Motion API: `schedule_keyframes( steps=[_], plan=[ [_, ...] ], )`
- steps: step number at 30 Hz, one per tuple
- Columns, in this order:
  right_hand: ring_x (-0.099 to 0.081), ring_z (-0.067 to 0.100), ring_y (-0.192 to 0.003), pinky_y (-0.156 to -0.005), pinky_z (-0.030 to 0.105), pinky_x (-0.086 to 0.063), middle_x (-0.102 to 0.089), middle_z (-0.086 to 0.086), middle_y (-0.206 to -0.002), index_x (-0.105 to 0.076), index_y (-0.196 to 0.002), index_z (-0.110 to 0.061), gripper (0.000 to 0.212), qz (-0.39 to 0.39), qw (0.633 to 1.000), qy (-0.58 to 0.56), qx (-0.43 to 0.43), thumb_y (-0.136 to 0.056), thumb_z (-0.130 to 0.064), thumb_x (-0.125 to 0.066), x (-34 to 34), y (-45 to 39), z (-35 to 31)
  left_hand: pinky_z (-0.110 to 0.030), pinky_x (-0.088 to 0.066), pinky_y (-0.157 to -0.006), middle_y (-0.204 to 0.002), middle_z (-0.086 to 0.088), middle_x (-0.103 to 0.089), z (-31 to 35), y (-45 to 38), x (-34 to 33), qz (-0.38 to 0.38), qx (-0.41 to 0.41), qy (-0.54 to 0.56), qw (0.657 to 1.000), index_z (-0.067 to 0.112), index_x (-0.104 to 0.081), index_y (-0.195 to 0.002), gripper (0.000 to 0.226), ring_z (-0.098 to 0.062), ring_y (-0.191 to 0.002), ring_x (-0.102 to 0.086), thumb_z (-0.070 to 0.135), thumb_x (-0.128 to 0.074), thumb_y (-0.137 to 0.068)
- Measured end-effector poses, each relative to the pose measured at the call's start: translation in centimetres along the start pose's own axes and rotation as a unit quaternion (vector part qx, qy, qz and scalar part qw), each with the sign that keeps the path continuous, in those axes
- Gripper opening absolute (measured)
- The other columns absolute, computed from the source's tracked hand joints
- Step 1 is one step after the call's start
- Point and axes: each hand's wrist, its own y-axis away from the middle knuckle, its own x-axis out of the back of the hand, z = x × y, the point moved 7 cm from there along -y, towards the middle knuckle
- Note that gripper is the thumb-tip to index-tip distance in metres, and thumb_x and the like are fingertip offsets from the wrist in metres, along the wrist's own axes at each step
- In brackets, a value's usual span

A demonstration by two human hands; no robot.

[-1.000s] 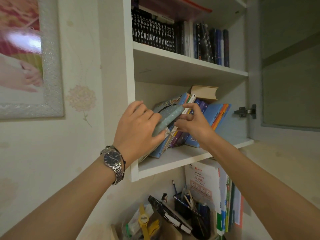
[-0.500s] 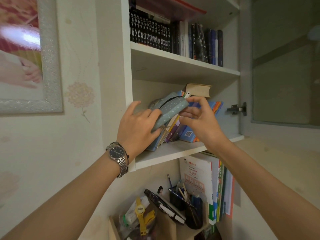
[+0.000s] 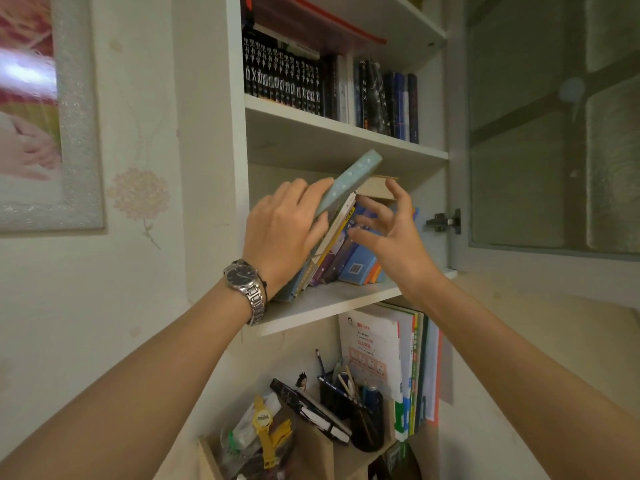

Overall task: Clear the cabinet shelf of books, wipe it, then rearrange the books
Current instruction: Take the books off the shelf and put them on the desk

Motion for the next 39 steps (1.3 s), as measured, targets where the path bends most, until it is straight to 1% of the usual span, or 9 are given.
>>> schedule_keyframes(
  steps=[3,5,8,11,16,26,31,35,39],
  plan=[
    [-0.052,0.013,-0.121,-0.084,0.015,-0.052,-0.049,-0.006,-0.135,-0.015,-0.148,-0.029,0.082,-0.006,1.000,0.016,0.004,-0.088,0.000,-0.063,0.3,0.6,0.1,-0.024,-0.037,-0.051,-0.085,-0.005,-0.059,-0.1,-0.6,1.2,0.050,0.038,0.027,0.998,0.007,-0.059,-0.121,0.038,-0.013,-0.067,-0.049,0.023,-0.054,-0.088],
    [-0.050,0.015,-0.123,-0.091,0.021,-0.051,-0.047,-0.010,-0.131,-0.017,-0.147,-0.033,0.081,-0.004,1.000,0.024,0.008,-0.088,-0.006,-0.066,0.6,0.8,0.3,-0.020,-0.035,-0.053,-0.087,-0.004,-0.059,-0.2,-0.8,2.1,0.079,0.072,0.052,0.993,0.008,-0.058,-0.123,0.038,-0.009,-0.068,-0.045,0.022,-0.056,-0.088],
    [-0.046,0.021,-0.130,-0.105,0.039,-0.044,-0.037,0.001,-0.147,-0.020,-0.146,-0.040,0.081,0.001,0.999,0.030,0.013,-0.086,-0.020,-0.070,1.1,1.1,0.3,-0.022,-0.044,-0.057,-0.095,-0.004,-0.060,0.0,-1.1,3.3,0.095,0.123,0.119,0.981,0.011,-0.055,-0.128,0.040,-0.012,-0.076,-0.054,0.023,-0.057,-0.090],
    [-0.050,0.018,-0.127,-0.103,0.035,-0.045,-0.032,0.004,-0.151,-0.016,-0.148,-0.042,0.081,0.008,0.999,0.032,0.021,-0.088,-0.025,-0.067,1.6,1.8,-0.3,-0.021,-0.048,-0.068,-0.103,0.000,-0.058,0.9,-1.1,4.3,0.103,0.175,0.207,0.957,0.015,-0.053,-0.129,0.041,-0.007,-0.085,-0.054,0.022,-0.058,-0.090],
    [-0.063,0.000,-0.105,-0.078,0.018,-0.054,-0.052,0.000,-0.133,-0.016,-0.149,-0.033,0.069,0.008,0.999,-0.015,0.032,-0.096,-0.010,-0.053,3.1,4.7,-1.1,-0.008,-0.041,-0.067,-0.097,0.011,-0.056,2.6,0.3,4.5,0.097,0.283,0.382,0.874,0.023,-0.053,-0.125,0.036,0.003,-0.077,-0.052,0.019,-0.061,-0.090],
    [-0.064,0.018,-0.105,-0.072,0.026,-0.056,-0.060,0.008,-0.126,-0.032,-0.142,-0.033,0.058,0.106,0.992,-0.017,-0.073,-0.093,-0.011,-0.054,9.4,14.9,1.9,-0.017,-0.050,-0.063,-0.098,0.003,-0.059,10.0,7.1,-1.0,-0.032,0.391,0.567,0.724,0.030,-0.046,-0.125,0.035,-0.003,-0.075,-0.062,0.019,-0.057,-0.093],
    [-0.067,0.009,-0.090,-0.067,0.024,-0.055,-0.069,-0.003,-0.103,-0.038,-0.139,-0.032,0.050,0.191,0.973,-0.007,-0.131,-0.096,-0.009,-0.049,13.2,22.0,3.7,-0.020,-0.051,-0.062,-0.091,0.005,-0.062,15.0,12.5,-4.0,-0.110,0.450,0.611,0.642,0.034,-0.048,-0.123,0.033,-0.005,-0.074,-0.065,0.023,-0.057,-0.093],
    [-0.069,0.013,-0.090,-0.066,0.025,-0.055,-0.070,0.000,-0.103,-0.042,-0.138,-0.029,0.048,0.236,0.954,-0.005,-0.187,-0.095,-0.007,-0.050,15.0,28.2,5.2,-0.013,-0.049,-0.057,-0.099,0.000,-0.063,19.8,17.6,-5.5,-0.172,0.491,0.648,0.557,0.030,-0.048,-0.124,0.032,-0.003,-0.075,-0.066,0.019,-0.055,-0.095],
    [-0.068,0.020,-0.094,-0.070,0.028,-0.056,-0.066,0.011,-0.112,-0.046,-0.137,-0.030,0.049,0.283,0.924,0.000,-0.259,-0.094,-0.009,-0.055,16.6,34.9,7.1,-0.014,-0.050,-0.055,-0.093,0.004,-0.066,24.7,23.4,-6.3,-0.237,0.523,0.644,0.505,0.031,-0.051,-0.117,0.026,-0.001,-0.070,-0.066,0.017,-0.055,-0.095]
  ],
)
